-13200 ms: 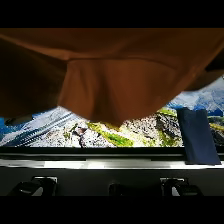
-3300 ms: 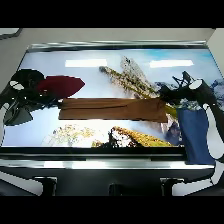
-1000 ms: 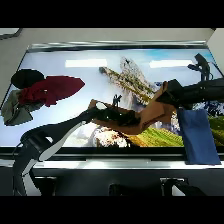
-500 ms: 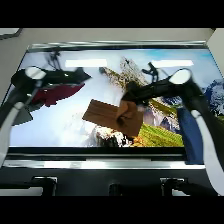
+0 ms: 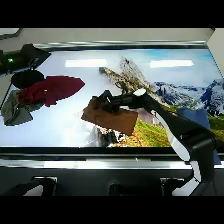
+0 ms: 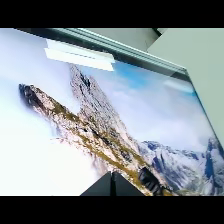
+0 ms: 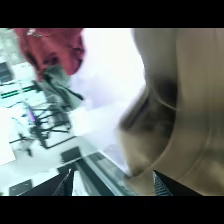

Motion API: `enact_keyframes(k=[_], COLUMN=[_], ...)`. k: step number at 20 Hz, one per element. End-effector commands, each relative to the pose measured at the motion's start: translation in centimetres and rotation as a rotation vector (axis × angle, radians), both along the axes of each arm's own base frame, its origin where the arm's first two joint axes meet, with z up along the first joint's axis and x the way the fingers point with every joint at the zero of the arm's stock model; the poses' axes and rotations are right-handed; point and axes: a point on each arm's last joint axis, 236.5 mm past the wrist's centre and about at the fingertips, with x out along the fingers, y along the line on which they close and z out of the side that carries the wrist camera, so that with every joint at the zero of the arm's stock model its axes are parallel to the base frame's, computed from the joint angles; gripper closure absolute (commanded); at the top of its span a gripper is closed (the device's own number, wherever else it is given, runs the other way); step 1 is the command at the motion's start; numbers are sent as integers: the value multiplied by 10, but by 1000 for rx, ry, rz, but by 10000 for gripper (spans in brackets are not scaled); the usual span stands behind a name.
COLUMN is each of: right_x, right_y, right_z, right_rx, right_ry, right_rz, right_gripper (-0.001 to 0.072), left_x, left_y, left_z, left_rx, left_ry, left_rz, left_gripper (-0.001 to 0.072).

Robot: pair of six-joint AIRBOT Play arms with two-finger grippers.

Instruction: Fold the shirts.

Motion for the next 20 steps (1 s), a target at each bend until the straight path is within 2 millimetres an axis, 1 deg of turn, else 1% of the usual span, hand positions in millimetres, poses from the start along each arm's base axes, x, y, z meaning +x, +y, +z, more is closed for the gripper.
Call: enact_keyframes(k=[1,2,3,4,5,6,7,8,9,10,12,13,14,16,17,18,19,20], right_x=[2,3,2,-7,-19,-40,-61,-77,-88,-92,-84,-80,-77,-78,-81,-82,-79,-73], right_y=[-38,-66,-98,-140,-183,-227,-257,-266,-261,-249,-227,-218,-208,-181,-167,-156,-149,-146], right_z=[12,12,7,-3,-19,-37,-52,-64,-76,-86,-102,-108,-112,-113,-112,-111,-107,-98], right_rx=[-21,-94,-191,-327,-475,-625,-712,-722,-691,-640,-556,-525,-498,-435,-401,-379,-368,-345], right_ry=[-51,-56,-51,-25,28,116,197,252,288,298,267,266,272,269,269,261,226,190], right_rz=[52,54,58,81,96,121,144,152,142,124,51,9,-8,17,35,50,53,53], right_gripper=[126,126,126,106,95,98,98,98,99,103,117,155,164,165,190,306,524,671], left_x=[-6,-6,-6,-6,-6,-6,-6,-6,-6,-7,-7,-7,-8,-8,-8,-8,-8,-8], left_y=[9,10,11,11,10,11,11,10,10,9,9,8,8,8,8,8,8,8], left_z=[-7,-13,-18,-20,-21,-21,-21,-21,-21,-21,-21,-21,-21,-22,-22,-22,-22,-22], left_rx=[62,72,76,76,76,76,76,76,75,75,72,72,72,73,73,73,73,73], left_ry=[9,20,29,35,38,37,37,37,37,37,39,39,41,43,44,44,44,44], left_rz=[14,17,17,16,15,15,15,15,15,13,13,11,9,8,8,8,8,8], left_gripper=[686,686,686,686,686,686,685,686,685,686,685,686,686,686,686,686,685,686])
